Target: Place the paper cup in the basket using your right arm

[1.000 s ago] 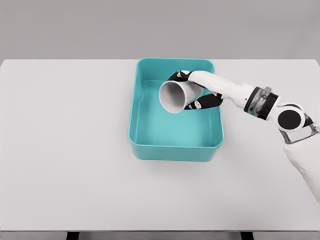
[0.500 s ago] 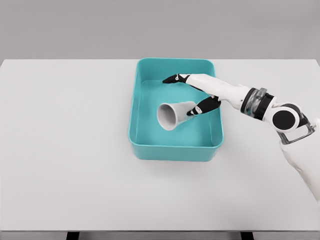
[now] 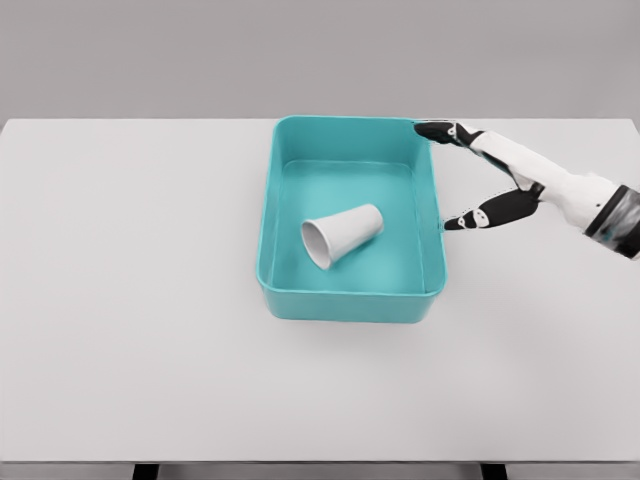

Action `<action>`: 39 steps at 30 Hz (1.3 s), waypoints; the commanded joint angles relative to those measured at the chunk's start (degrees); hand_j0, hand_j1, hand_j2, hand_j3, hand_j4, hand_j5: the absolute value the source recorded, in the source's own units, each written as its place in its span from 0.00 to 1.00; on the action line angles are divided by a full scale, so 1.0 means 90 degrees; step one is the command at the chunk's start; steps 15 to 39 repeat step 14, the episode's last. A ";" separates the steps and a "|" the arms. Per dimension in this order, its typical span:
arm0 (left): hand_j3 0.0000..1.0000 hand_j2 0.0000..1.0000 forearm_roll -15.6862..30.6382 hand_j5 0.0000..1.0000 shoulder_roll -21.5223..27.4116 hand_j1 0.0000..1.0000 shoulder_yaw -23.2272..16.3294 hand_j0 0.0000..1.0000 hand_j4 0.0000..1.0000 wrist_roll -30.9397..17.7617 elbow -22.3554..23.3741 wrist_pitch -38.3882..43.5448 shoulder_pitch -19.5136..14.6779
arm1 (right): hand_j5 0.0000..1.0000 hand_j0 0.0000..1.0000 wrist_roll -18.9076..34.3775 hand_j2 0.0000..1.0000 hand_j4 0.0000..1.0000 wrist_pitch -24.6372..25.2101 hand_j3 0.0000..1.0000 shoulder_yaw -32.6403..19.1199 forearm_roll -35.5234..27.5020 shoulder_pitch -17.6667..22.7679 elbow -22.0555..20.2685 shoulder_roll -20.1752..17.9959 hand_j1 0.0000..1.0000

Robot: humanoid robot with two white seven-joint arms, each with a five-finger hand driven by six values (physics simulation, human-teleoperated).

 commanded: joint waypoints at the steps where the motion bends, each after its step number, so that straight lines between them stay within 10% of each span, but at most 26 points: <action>1: 1.00 1.00 0.0001 1.00 0.0000 1.00 -0.0002 1.00 1.00 -0.0001 0.0001 -0.0001 0.0000 | 1.00 1.00 -0.0003 1.00 1.00 0.0006 1.00 -0.0518 -0.0460 0.0020 -0.0122 -0.0178 1.00; 39: 1.00 1.00 0.0001 1.00 0.0000 1.00 0.0008 1.00 1.00 -0.0001 0.0001 -0.0001 -0.0010 | 1.00 1.00 -0.0003 1.00 1.00 0.0006 1.00 -0.0558 -0.0519 0.0303 -0.0103 -0.0452 1.00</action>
